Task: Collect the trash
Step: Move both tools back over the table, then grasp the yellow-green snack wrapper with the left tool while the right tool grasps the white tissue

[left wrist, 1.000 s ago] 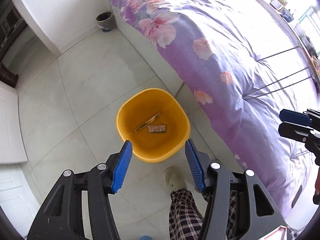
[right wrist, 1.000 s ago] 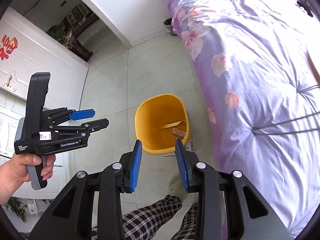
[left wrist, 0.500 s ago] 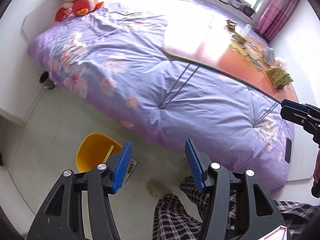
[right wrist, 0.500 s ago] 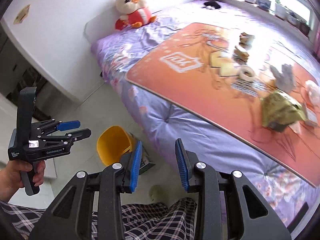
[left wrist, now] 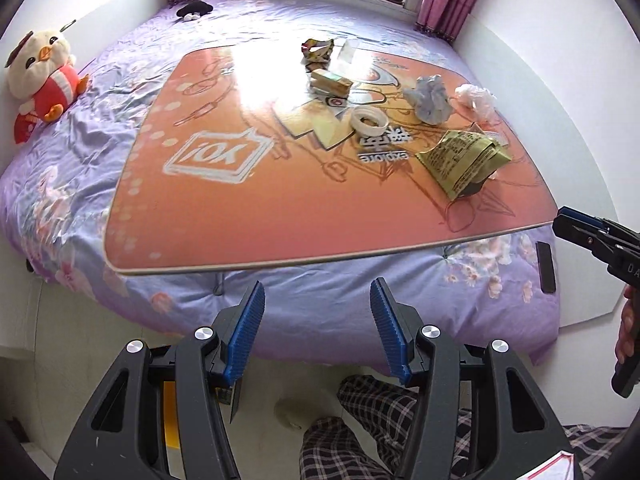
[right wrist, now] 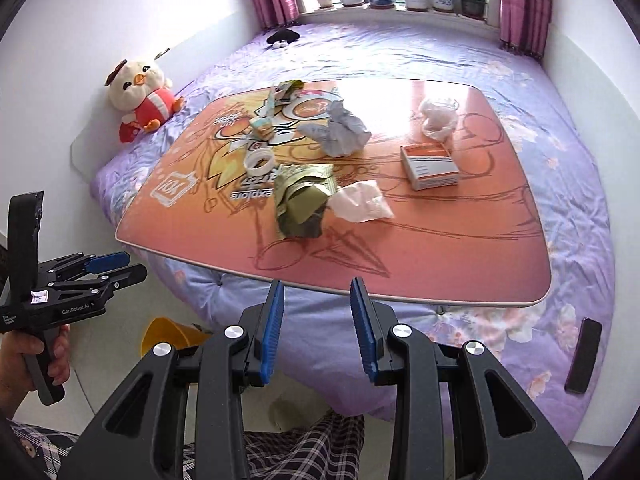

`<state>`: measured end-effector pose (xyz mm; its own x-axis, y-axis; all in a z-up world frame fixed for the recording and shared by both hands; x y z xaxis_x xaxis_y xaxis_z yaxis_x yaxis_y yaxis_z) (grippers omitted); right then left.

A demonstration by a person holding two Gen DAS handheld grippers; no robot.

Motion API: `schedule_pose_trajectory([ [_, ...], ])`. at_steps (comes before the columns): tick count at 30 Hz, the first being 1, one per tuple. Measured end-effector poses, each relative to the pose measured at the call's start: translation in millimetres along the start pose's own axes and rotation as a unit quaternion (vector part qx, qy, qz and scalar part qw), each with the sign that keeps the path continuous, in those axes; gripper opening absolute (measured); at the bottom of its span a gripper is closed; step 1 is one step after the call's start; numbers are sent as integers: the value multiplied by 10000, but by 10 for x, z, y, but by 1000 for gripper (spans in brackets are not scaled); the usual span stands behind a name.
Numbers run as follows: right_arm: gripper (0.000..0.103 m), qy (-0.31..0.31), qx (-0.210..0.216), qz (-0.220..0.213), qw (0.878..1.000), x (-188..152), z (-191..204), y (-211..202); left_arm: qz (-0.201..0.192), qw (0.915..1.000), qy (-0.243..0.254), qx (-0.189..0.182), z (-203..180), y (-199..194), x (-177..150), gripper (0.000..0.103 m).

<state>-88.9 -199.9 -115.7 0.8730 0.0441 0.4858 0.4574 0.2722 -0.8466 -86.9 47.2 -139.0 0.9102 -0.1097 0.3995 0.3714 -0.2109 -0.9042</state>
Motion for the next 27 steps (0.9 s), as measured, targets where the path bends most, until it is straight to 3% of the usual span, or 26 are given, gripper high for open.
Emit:
schedule_pose_trajectory([
  [4, 47, 203, -121, -13, 9997, 72, -275, 96, -14, 9992, 377, -121, -350, 152, 230, 63],
  [7, 47, 229, -132, 40, 9996, 125, -405, 166, -25, 9975, 660, -237, -612, 281, 405, 74],
  [11, 47, 179, -143, 127, 9997, 172, -520, 226, -22, 9943, 1011, -327, -890, 465, 606, 82],
  [20, 48, 436, -106, 194, 9988, 259, -806, 260, -88, 9857, 1617, -467, -1275, 707, 996, 87],
  [22, 48, 481, -89, 204, 9986, 281, -851, 271, -108, 9850, 1635, -537, -1323, 733, 1061, 84],
  [24, 48, 519, -57, 210, 9984, 295, -879, 286, -48, 9851, 1614, -584, -1317, 796, 1121, 72],
  [26, 48, 512, 19, 211, 9985, 315, -870, 312, 94, 9860, 1547, -614, -1295, 857, 1144, 51],
  [27, 48, 481, 43, 216, 9986, 323, -852, 331, 129, 9868, 1494, -606, -1253, 871, 1141, 49],
])
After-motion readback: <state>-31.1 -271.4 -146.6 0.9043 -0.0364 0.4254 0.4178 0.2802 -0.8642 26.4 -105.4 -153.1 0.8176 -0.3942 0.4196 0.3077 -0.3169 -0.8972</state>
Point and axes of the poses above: each gripper's, at about its wrist camera, not at the fingertips, and y roughly the way its jaws point, z to its left, x to its top, the point moved 4 cm from there along y, roughly the way its jaws point, and after that the axes turned 2 degrees about z, right-handed, at the moved point
